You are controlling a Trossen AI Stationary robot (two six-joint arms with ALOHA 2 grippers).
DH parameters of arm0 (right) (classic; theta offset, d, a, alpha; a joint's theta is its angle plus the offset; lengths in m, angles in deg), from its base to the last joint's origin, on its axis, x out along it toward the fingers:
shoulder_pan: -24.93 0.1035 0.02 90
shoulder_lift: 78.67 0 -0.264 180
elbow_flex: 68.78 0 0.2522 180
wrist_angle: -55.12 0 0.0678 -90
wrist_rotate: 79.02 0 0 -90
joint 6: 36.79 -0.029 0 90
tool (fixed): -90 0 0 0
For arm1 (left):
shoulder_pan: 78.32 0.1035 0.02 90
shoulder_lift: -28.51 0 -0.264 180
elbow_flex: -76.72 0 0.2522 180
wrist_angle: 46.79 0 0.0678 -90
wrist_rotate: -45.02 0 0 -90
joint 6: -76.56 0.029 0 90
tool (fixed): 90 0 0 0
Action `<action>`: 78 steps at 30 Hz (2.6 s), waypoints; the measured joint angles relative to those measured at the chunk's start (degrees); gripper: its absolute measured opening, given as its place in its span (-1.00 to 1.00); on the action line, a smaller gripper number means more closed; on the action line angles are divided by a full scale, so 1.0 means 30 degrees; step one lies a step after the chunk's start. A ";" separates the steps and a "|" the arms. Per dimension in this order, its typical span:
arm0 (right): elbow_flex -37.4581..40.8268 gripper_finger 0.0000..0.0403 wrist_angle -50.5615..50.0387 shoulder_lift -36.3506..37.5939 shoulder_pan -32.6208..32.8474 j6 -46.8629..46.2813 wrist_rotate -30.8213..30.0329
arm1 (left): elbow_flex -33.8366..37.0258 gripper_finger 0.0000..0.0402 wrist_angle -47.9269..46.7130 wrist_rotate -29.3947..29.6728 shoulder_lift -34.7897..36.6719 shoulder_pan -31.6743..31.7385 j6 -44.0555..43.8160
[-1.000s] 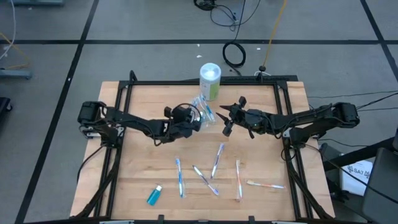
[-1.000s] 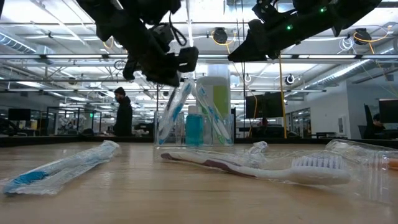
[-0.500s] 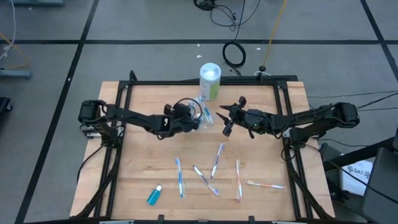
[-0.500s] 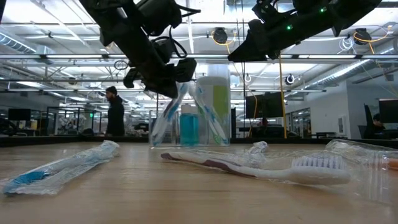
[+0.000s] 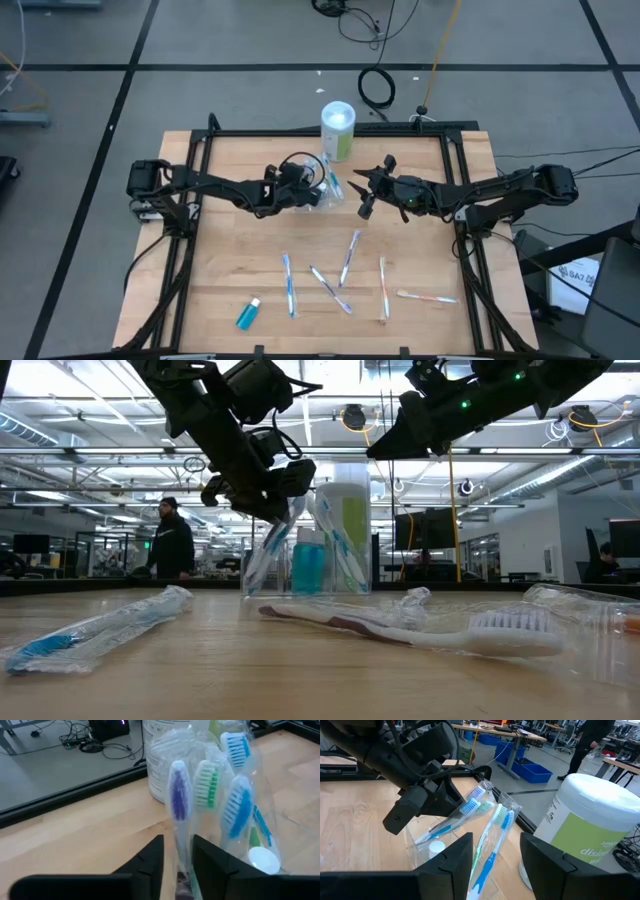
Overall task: Pick & Place toothbrushing station
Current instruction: Put the bottom left violet toothbrush into the transparent organizer, then put the blue mouthwash into the transparent organizer
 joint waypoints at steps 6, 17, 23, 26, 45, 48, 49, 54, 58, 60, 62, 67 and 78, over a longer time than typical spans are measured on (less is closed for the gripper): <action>0.0000 -0.23 -0.0005 0.0000 0.0000 0.0000 0.0000 | 0.0019 -0.28 -0.0126 -0.0019 0.0162 -0.0291 0.1354; 0.0085 -0.23 0.0053 0.0000 0.0000 0.0006 -0.0005 | 0.0015 -0.24 -0.2259 -0.3355 0.2306 -0.0546 0.1545; 0.0175 -0.23 0.0131 0.0000 0.0000 0.0007 -0.0003 | 0.0022 -0.24 -0.5256 -0.4337 0.3651 -0.0798 0.1669; 0.0175 -0.23 0.0143 0.0000 0.0000 0.0004 -0.0007 | 0.0011 -0.24 -0.6688 -0.4561 0.4279 -0.1069 0.1144; 0.0175 -0.23 0.0122 0.0000 0.0000 0.0004 0.0066 | 0.0000 -0.24 -1.0217 -1.5205 0.4804 -0.7435 -0.5060; 0.0175 -0.23 0.0015 0.0000 0.0000 0.0000 0.0066 | 0.0000 -0.24 -1.0098 -1.5261 0.4673 -0.8919 -0.6999; 0.0175 -0.23 0.0015 0.0000 0.0000 0.0004 0.0066 | 0.0000 -0.24 -1.0081 -1.5212 0.4571 -0.9358 -0.7650; 0.0182 -0.23 0.0008 0.0000 0.0000 0.0008 0.0066 | 0.0000 -0.23 -1.0193 -1.4718 0.4406 -1.0998 -0.9802; 0.0178 -0.23 0.0267 0.0000 -0.0051 0.0296 0.0036 | -0.0007 -0.12 -1.0286 -1.4864 0.4197 -1.2060 -1.1458; 0.0175 -0.23 0.0916 0.0000 -0.0150 0.0787 0.0000 | 0.0000 -0.03 -1.0422 -1.4936 0.3837 -1.2582 -1.1923; 0.0175 -0.23 0.1596 0.0000 -0.0235 0.1124 -0.0014 | 0.0022 0.06 -1.0530 -1.4913 0.3511 -1.2977 -1.2604; 0.0175 -0.23 0.3372 0.0000 -0.0553 0.1226 -0.0007 | 0.0015 0.22 -1.0346 -1.4863 0.2393 -1.3989 -1.4212; 0.0175 -0.23 0.4925 0.0000 -0.1608 0.1027 -0.0022 | 0.0015 0.24 -0.9515 -1.5359 -0.0125 -1.5052 -1.5715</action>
